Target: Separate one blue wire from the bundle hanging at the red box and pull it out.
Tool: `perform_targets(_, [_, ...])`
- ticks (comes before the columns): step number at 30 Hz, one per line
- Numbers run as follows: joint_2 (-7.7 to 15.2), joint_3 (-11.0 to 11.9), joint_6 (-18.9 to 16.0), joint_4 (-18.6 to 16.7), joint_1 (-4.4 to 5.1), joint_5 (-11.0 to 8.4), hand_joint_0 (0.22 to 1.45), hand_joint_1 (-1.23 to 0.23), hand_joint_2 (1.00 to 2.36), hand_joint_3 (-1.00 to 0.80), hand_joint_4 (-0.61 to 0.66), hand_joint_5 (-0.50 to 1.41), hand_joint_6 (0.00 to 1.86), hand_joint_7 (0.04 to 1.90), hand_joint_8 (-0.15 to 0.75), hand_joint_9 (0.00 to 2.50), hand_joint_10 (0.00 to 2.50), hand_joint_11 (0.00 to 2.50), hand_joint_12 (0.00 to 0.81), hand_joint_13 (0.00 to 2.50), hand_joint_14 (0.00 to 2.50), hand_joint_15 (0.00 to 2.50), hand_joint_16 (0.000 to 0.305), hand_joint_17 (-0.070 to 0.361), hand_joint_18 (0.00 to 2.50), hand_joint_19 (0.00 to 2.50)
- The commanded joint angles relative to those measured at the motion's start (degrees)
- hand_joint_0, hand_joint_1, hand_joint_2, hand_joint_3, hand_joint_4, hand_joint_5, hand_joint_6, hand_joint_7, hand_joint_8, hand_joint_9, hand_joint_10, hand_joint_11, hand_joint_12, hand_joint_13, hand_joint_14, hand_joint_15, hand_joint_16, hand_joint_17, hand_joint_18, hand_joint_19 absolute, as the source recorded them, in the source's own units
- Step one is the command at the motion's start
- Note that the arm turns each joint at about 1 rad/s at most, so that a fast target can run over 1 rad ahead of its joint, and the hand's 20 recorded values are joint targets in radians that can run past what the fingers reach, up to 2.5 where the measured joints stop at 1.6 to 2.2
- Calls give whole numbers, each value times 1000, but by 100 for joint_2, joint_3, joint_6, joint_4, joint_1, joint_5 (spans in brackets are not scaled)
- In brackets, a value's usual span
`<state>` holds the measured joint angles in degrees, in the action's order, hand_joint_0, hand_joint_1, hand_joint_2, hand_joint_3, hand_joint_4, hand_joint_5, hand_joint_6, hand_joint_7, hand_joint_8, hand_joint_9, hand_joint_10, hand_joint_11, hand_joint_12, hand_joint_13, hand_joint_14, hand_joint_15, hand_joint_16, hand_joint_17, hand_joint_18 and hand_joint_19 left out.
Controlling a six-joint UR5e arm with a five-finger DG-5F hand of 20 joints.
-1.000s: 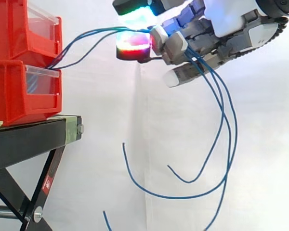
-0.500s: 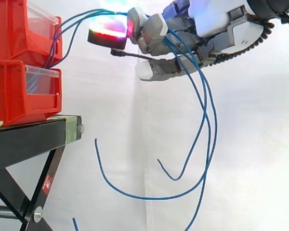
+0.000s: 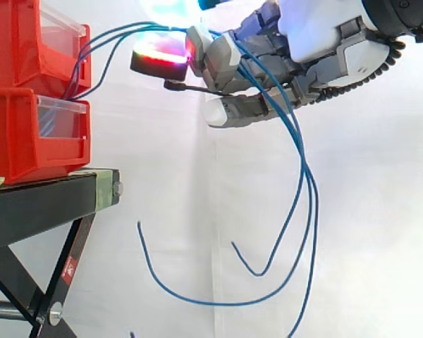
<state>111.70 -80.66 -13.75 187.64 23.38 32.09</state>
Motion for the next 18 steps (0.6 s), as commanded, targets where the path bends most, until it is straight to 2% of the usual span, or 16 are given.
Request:
perform_targets(1, [1, -2, 4, 1, 0, -1, 669, -884, 1011, -368, 170, -202, 964, 818, 365, 1171, 13, 1319, 422, 1322, 17, 1386, 46, 103, 894, 481])
perform_targets(8, [1, -2, 4, 1, 0, -1, 635, -918, 1007, -422, 184, -202, 963, 836, 364, 1183, 13, 1340, 427, 1330, 17, 1393, 47, 105, 907, 497])
perform_targets(18, [1, -2, -49, -8, 26, -1, 642, -796, 1016, -312, 131, -190, 960, 915, 375, 1275, 12, 1389, 426, 1358, 17, 1394, 46, 103, 930, 520])
